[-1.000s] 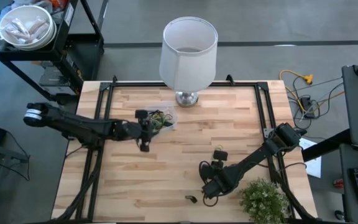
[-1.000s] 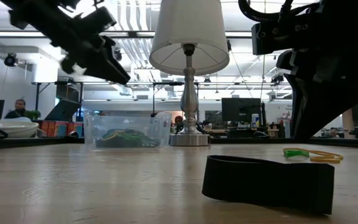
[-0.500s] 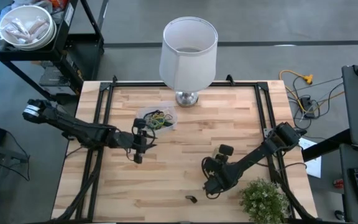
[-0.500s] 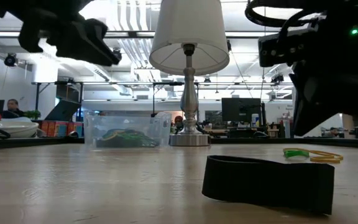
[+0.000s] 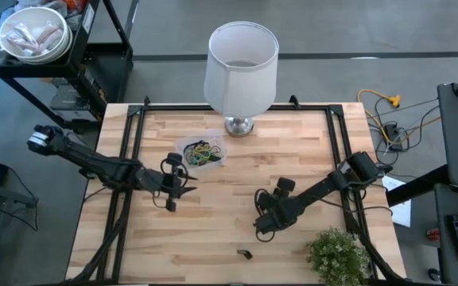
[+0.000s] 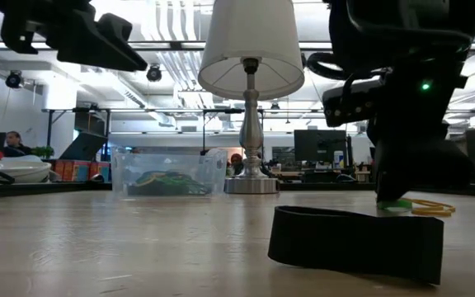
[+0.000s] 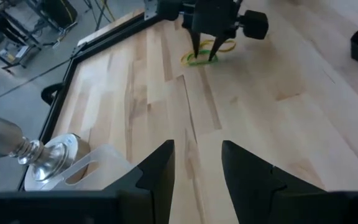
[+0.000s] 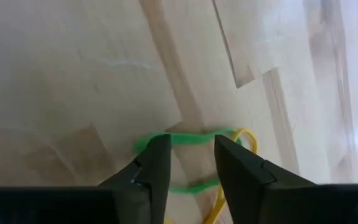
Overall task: Pick and place rubber bands into bin
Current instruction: Put the green rubber band into the transparent bin
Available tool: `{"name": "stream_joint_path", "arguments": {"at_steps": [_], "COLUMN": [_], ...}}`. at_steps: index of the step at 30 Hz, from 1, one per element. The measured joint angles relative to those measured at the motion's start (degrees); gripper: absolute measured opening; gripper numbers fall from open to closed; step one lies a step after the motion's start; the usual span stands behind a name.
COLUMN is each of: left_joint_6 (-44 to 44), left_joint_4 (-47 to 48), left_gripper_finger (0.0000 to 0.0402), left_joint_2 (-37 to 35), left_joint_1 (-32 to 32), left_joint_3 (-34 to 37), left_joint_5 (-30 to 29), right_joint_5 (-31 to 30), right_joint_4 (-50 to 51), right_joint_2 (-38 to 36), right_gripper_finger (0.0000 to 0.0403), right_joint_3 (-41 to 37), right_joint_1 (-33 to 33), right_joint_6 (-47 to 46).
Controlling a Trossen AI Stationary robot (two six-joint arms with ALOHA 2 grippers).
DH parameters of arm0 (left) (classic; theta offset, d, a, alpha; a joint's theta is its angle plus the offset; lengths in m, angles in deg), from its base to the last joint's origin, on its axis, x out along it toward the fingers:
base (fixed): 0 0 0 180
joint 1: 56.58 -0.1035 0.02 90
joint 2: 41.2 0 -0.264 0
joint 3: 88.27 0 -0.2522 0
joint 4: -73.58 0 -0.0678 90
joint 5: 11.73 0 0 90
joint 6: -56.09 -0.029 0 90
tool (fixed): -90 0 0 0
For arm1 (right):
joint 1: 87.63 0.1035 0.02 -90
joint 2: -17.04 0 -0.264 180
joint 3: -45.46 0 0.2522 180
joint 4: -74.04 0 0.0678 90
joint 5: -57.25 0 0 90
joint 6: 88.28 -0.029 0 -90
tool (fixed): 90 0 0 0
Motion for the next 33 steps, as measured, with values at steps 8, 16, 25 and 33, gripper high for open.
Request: {"name": "stream_joint_path", "arguments": {"at_steps": [8, 16, 25, 33], "left_joint_6": [0.0, 0.0, 0.1, 0.2], "left_joint_4": [0.1, 0.0, 0.0, 0.0], "left_gripper_finger": [0.0118, 0.0118, 0.0118, 0.0118], "left_joint_2": [-0.1, -0.1, -0.1, -0.1], "left_joint_1": [0.6, 0.6, 0.6, 0.6], "left_joint_3": [0.0, 0.0, 0.1, 0.1], "left_joint_5": [0.0, 0.0, 0.0, 0.0], "right_joint_5": [1.9, 4.5, 4.1, 7.0], "right_joint_4": [-0.3, -1.3, -3.5, -10.0], "right_joint_2": [-0.4, -4.1, -5.8, -6.0], "right_gripper_finger": [0.0161, 0.0173, 0.0172, 0.0171], "right_joint_3": [-0.1, -0.2, -1.2, -6.0], "right_joint_1": [0.0, 0.4, 1.9, 0.5], "right_joint_6": [-2.4, -3.2, -6.0, -5.5]}}
